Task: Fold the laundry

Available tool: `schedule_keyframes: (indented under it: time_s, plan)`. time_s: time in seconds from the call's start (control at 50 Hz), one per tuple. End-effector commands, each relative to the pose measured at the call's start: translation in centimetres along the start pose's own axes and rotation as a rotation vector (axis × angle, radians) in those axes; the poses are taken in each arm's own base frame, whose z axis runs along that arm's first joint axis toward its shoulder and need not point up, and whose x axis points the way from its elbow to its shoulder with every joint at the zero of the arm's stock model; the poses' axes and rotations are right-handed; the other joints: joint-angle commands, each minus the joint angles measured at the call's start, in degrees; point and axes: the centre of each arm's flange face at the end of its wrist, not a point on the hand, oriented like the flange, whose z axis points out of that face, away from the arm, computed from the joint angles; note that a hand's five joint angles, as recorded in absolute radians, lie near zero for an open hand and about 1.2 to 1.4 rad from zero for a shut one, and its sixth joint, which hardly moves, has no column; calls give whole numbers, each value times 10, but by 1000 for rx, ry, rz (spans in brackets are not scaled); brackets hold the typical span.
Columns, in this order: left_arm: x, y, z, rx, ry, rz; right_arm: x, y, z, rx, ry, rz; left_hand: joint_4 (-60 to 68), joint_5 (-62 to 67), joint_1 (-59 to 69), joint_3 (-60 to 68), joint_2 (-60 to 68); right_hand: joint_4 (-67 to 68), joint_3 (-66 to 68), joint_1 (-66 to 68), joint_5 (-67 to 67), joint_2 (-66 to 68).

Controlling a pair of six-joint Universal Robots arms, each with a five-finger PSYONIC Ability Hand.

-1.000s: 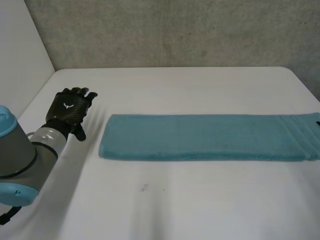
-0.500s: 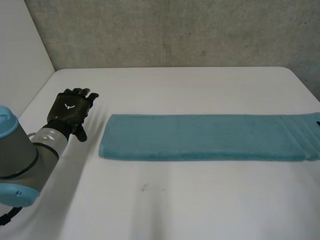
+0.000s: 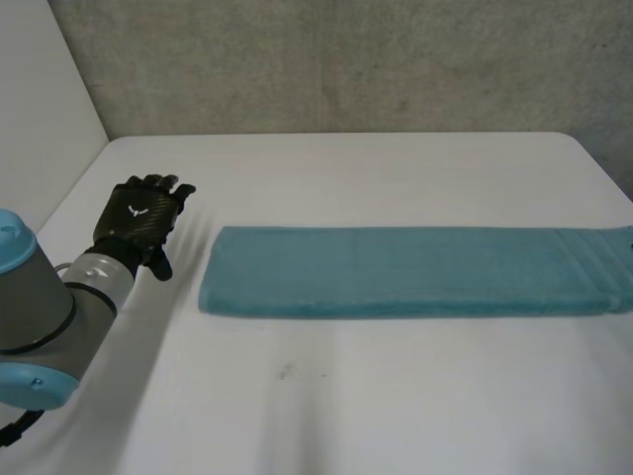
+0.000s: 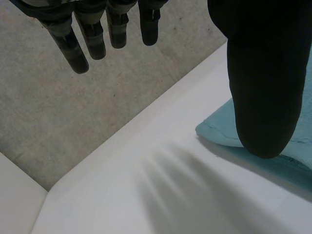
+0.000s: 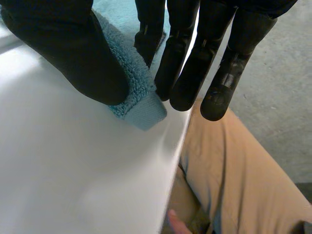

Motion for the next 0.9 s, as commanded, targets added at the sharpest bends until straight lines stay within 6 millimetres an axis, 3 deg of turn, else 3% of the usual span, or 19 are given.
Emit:
schedule_keyframes:
  time_s: [0.02, 0.1, 0.22, 0.26, 0.28, 0.32, 0.34, 0.38, 0.44, 0.48, 0.5, 0.54, 0.6, 0.64, 0.66, 0.7, 0.76, 0.8, 0.9]
  plan:
    - [0, -1, 0, 3, -1, 1, 28, -5, 3, -25, 133, -2, 4, -15, 1, 4, 6, 119, 123, 258, 145, 127]
    - [-1, -1, 0, 4, -2, 1, 49, -15, 2, -23, 218, -25, 4, -15, 1, 4, 6, 119, 123, 258, 145, 127]
    - [-1, -1, 0, 4, -2, 1, 47, -50, -9, 56, 228, -22, 4, -15, 1, 4, 6, 119, 123, 258, 145, 127]
    - [-2, -2, 1, 6, -6, 1, 11, -112, -27, 207, 169, -38, 4, -15, 1, 4, 6, 119, 123, 258, 145, 127]
    - [-2, -2, 1, 6, -6, 1, 11, -113, -27, 208, 168, -38, 4, -15, 1, 4, 6, 119, 123, 258, 145, 127]
    - [-3, -2, 1, 6, -9, 1, -29, -162, -49, 336, 98, -53, 4, -15, 1, 4, 6, 119, 123, 258, 145, 127]
    - [-3, -2, 1, 6, -9, 1, -30, -162, -49, 336, 98, -53, 4, -15, 1, 4, 6, 119, 123, 258, 145, 127]
    - [-5, -2, 1, 6, -14, 1, -73, -198, -71, 448, 7, -63, 4, -15, 1, 4, 6, 119, 123, 258, 145, 127]
    - [-6, -2, 1, 5, -17, -1, -100, -218, -86, 512, -48, -75, 4, -15, 1, 4, 6, 119, 123, 258, 145, 127]
    - [-7, -3, 1, 8, -21, 0, -157, -252, -122, 642, -161, -107, 4, -15, 1, 4, 6, 119, 123, 258, 145, 127]
    - [-7, -3, 1, 8, -21, 0, -157, -253, -122, 642, -162, -108, 4, -15, 1, 4, 6, 119, 123, 258, 145, 127]
    - [-8, -4, 1, 10, -24, 0, -215, -269, -156, 739, -283, -149, 4, -15, 1, 4, 6, 119, 123, 258, 145, 127]
    - [-7, -3, 1, 9, -22, 0, -246, -270, -170, 768, -354, -169, 4, -15, 1, 4, 6, 119, 123, 258, 145, 127]
    - [-7, -3, 1, 10, -21, 0, -298, -267, -193, 811, -467, -204, 4, -15, 1, 4, 6, 119, 123, 258, 145, 127]
    - [-7, -3, 1, 10, -20, 0, -298, -267, -194, 811, -467, -204, 4, -15, 1, 4, 6, 119, 123, 258, 145, 127]
    - [-5, -4, 0, 10, -16, 0, -345, -252, -207, 815, -566, -244, 4, -15, 1, 4, 6, 119, 123, 258, 145, 127]
    - [-5, -4, 0, 10, -16, 0, -365, -244, -213, 817, -605, -268, 4, -15, 1, 4, 6, 119, 123, 258, 145, 127]
    - [-5, -4, 0, 11, -14, 0, -399, -227, -222, 819, -658, -333, 4, -15, 1, 4, 6, 119, 123, 258, 145, 127]
    - [-3, -4, -1, 12, -10, 1, -428, -208, -227, 826, -671, -427, 4, -15, 1, 4, 6, 119, 123, 258, 145, 127]
